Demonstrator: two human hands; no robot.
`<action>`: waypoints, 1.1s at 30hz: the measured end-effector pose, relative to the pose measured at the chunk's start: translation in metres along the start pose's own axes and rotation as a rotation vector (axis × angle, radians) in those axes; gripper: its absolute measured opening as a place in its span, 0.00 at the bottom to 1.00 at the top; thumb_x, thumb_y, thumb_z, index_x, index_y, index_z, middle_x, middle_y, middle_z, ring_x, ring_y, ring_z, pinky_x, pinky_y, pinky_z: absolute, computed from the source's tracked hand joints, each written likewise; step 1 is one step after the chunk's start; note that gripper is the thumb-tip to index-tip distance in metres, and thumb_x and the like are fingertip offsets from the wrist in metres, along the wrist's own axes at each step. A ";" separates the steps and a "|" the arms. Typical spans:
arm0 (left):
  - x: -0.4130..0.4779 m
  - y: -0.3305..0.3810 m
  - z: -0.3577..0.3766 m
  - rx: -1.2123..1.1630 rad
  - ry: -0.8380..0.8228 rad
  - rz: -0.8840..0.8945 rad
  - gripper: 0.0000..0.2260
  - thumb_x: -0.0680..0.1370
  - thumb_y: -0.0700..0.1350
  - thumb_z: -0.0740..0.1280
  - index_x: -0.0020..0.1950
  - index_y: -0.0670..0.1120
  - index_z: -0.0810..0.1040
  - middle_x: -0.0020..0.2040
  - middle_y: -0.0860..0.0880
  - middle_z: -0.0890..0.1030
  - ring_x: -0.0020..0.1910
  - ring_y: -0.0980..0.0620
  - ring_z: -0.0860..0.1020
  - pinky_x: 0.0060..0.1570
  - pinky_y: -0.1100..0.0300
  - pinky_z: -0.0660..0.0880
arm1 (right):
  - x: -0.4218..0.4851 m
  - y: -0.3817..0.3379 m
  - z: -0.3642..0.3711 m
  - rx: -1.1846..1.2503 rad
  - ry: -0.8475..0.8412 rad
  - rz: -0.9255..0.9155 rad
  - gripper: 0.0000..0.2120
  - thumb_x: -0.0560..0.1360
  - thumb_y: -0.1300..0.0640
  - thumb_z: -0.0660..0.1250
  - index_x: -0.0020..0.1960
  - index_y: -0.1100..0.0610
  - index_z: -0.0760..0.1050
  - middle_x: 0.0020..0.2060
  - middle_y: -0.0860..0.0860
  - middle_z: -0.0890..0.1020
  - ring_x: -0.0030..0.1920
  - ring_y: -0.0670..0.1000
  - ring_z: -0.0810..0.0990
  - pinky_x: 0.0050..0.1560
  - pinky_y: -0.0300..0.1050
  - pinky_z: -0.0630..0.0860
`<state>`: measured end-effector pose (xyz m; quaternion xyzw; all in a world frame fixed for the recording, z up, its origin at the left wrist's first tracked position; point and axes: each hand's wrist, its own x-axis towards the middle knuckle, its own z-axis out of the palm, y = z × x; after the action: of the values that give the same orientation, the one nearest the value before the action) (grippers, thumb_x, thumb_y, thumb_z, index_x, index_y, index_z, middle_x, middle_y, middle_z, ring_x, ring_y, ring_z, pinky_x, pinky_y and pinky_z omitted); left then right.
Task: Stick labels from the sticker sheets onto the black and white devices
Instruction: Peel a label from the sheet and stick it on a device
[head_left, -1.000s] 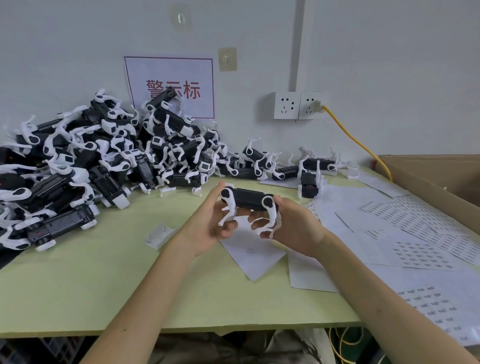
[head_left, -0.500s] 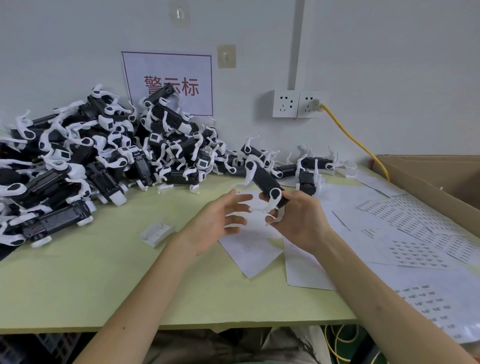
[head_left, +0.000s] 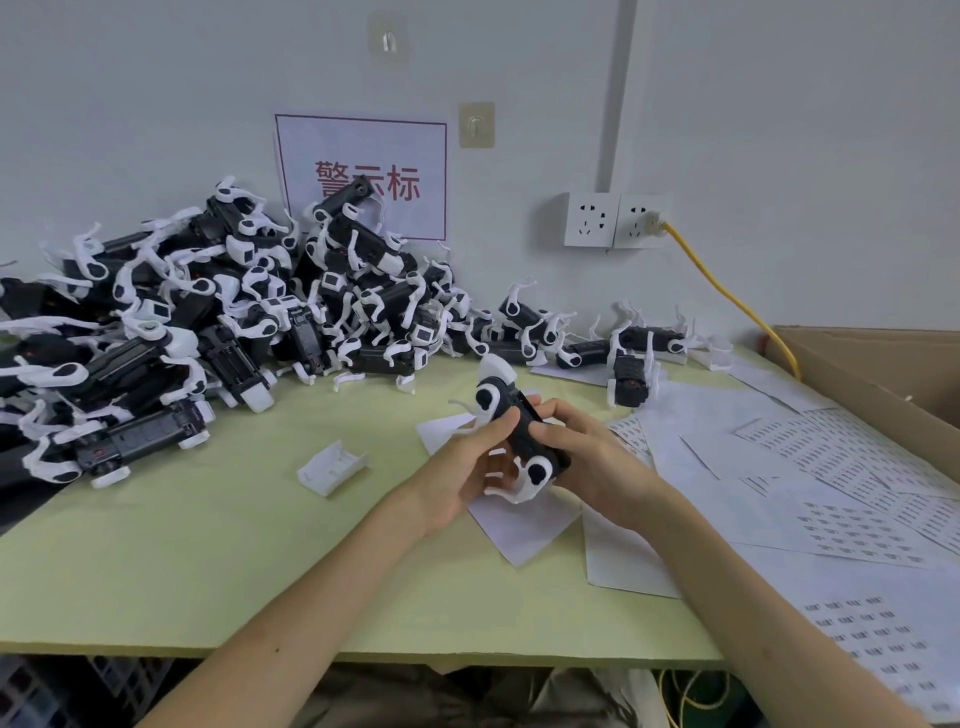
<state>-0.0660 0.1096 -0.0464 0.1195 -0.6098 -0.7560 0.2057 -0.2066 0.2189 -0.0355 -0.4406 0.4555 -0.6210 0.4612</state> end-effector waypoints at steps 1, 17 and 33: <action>0.000 -0.002 0.000 0.017 0.005 0.005 0.22 0.76 0.57 0.68 0.68 0.51 0.78 0.45 0.51 0.81 0.36 0.54 0.74 0.34 0.63 0.71 | 0.000 0.001 0.001 -0.041 0.018 -0.006 0.12 0.75 0.54 0.71 0.54 0.58 0.72 0.47 0.52 0.83 0.44 0.54 0.84 0.41 0.43 0.79; -0.002 -0.005 -0.003 0.053 -0.035 -0.019 0.10 0.68 0.54 0.76 0.40 0.50 0.81 0.36 0.49 0.76 0.34 0.54 0.73 0.35 0.63 0.70 | 0.005 0.008 0.002 -0.054 0.106 0.169 0.22 0.84 0.44 0.57 0.51 0.55 0.85 0.45 0.56 0.86 0.42 0.52 0.85 0.41 0.40 0.79; 0.008 0.008 -0.029 -0.456 0.498 0.075 0.22 0.80 0.60 0.62 0.38 0.43 0.75 0.35 0.45 0.73 0.33 0.48 0.69 0.38 0.58 0.67 | 0.012 0.030 -0.013 -1.247 0.344 -0.104 0.08 0.79 0.54 0.67 0.56 0.48 0.81 0.53 0.46 0.78 0.57 0.51 0.73 0.55 0.46 0.67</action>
<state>-0.0595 0.0787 -0.0449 0.2289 -0.3599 -0.8125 0.3973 -0.2168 0.2043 -0.0658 -0.5415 0.7760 -0.3234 0.0087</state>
